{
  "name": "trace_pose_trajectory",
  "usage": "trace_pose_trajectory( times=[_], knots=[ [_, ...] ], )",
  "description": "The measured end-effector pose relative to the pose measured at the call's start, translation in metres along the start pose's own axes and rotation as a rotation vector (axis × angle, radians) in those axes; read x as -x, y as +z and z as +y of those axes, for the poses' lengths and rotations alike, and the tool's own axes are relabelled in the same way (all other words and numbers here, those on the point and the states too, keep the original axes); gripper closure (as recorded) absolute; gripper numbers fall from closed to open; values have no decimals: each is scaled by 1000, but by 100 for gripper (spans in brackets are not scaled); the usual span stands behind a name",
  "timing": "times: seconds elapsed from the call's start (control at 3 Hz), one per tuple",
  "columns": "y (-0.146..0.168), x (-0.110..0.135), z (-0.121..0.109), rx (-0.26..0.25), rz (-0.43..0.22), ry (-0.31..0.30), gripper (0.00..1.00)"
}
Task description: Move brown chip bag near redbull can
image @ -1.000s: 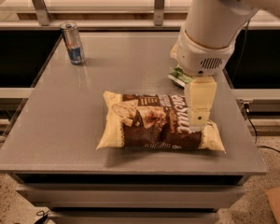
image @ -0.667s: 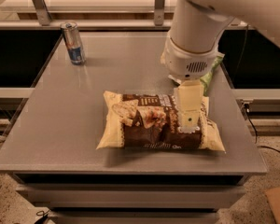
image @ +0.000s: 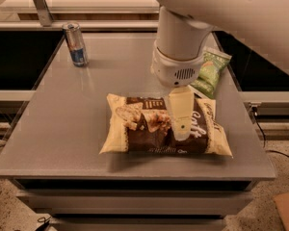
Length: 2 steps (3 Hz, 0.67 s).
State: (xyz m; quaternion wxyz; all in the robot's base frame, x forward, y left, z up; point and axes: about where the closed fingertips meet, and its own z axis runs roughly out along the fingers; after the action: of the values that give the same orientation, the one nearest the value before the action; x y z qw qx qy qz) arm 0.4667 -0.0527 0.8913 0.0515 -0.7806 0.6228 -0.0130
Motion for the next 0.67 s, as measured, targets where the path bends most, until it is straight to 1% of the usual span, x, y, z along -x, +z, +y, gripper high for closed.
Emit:
trace_pose_trajectory(
  times=[0.33, 0.67],
  knots=[
    [7, 12, 3, 31, -16, -23, 0],
    [15, 21, 7, 66, -43, -31, 0]
  ],
)
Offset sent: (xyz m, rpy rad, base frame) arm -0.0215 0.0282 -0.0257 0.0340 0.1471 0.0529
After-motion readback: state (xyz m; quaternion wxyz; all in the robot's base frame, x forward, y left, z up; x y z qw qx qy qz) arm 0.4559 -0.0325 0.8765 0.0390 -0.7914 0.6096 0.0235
